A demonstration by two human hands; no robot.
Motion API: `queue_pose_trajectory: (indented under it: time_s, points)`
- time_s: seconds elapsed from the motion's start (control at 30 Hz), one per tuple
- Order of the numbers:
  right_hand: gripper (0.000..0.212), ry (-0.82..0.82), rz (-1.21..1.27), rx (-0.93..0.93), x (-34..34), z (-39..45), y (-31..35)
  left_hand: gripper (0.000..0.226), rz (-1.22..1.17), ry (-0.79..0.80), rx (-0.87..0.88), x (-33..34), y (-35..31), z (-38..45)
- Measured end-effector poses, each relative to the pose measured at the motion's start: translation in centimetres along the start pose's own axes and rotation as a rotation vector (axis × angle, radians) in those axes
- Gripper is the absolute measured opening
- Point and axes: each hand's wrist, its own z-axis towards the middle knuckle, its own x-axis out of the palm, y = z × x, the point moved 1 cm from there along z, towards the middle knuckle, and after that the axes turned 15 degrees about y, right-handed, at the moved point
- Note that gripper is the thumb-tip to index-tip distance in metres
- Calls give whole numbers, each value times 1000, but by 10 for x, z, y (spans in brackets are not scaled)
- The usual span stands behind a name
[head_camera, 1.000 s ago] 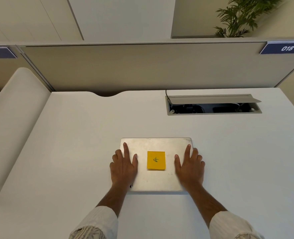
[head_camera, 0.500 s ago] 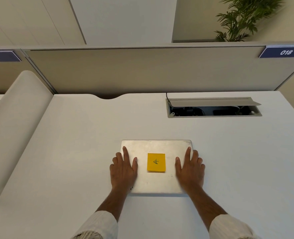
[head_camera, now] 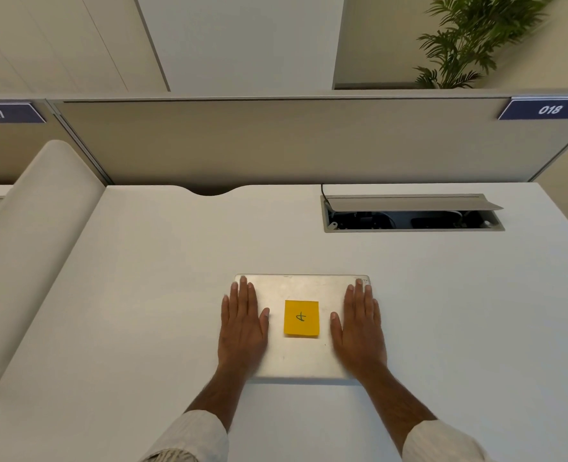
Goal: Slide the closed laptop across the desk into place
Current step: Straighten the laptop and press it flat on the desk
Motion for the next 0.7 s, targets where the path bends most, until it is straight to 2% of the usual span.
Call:
queue_pose_trajectory:
  time_s: [0.2,0.7]
  points:
    - [63,26,4,-167,-3,6,28,62,-53,48,217,-3,-18,0]
    - [62,6,4,-163,-10,3,45,62,-48,27,203,-12,-37,1]
